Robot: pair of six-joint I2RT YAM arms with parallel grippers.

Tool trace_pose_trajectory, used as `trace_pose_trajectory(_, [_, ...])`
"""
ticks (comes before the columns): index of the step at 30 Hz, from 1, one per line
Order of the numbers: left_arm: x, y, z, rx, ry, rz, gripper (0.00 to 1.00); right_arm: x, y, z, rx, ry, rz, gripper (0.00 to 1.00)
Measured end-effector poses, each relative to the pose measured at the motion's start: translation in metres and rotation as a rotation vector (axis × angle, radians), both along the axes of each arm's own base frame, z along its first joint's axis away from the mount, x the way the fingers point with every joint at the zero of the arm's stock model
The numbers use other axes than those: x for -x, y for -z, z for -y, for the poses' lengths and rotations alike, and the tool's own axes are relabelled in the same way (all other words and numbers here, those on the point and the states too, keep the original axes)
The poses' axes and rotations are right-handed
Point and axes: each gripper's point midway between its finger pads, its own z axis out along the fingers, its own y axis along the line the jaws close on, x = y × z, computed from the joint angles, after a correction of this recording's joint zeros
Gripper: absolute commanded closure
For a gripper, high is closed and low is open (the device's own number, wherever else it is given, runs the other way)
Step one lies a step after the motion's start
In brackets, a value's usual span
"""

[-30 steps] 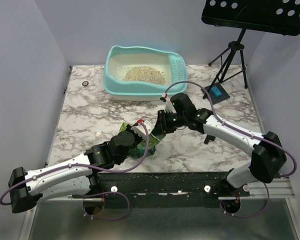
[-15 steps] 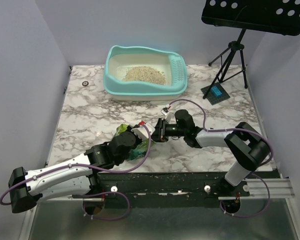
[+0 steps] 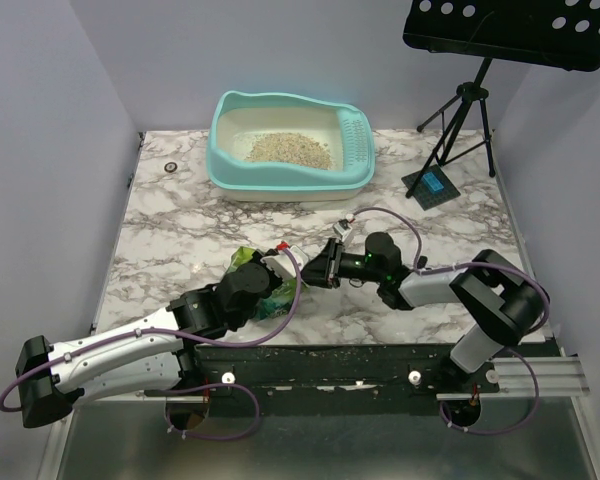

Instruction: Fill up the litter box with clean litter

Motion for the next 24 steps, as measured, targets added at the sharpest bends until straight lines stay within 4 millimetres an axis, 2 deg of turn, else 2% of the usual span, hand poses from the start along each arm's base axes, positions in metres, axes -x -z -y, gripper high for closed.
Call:
trace_pose_trajectory(8, [0.001, 0.001, 0.002, 0.001, 0.013, -0.005, 1.00, 0.007, -0.006, 0.019, -0.052, 0.043, -0.021, 0.99])
trace_pose_trajectory(24, [0.000, 0.003, 0.008, 0.000, 0.023, -0.003, 1.00, 0.017, -0.016, 0.083, -0.105, 0.171, 0.008, 0.99])
